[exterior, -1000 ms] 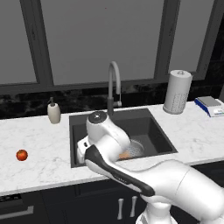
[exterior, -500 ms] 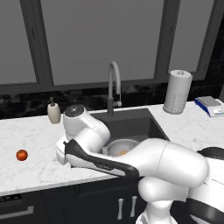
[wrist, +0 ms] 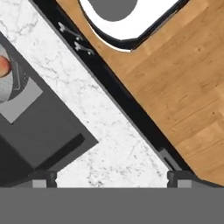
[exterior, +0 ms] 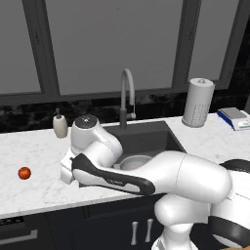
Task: Put the colander in the sink, put the peach, apple in the colander, and turn on the sink faucet and pour water over the colander.
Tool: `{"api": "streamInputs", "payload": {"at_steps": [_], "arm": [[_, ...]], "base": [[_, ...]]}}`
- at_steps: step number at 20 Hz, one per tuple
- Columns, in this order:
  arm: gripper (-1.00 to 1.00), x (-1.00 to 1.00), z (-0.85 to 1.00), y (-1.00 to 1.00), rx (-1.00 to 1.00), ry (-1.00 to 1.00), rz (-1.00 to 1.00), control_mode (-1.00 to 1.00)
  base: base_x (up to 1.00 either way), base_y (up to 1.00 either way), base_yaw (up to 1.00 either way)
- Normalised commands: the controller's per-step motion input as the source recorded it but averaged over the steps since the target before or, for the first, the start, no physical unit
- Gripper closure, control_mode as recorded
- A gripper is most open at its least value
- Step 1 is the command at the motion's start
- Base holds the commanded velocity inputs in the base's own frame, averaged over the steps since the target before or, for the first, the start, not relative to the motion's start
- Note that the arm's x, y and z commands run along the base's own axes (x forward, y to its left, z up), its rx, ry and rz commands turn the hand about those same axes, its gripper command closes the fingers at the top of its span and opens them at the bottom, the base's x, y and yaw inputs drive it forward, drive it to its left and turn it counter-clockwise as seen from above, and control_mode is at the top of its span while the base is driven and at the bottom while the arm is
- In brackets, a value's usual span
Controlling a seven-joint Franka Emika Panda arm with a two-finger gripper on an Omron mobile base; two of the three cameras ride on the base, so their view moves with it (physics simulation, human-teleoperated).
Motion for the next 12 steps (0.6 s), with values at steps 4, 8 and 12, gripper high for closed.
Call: {"api": "streamInputs", "payload": {"at_steps": [4,8,12], "arm": [[-1.00,0.01,-0.13,0.15,0.26,0.00,0.13,-1.00],[-1.00,0.22,0.00,0.29,0.31,0.00,0.00,-1.00],[-1.00,0.19,-0.01,0.39,0.12,0.01,-0.01,-1.00]], "base": [[0.00,0.00,0.00],[0.00,0.00,0.00],[0.00,0.00,0.00]]}}
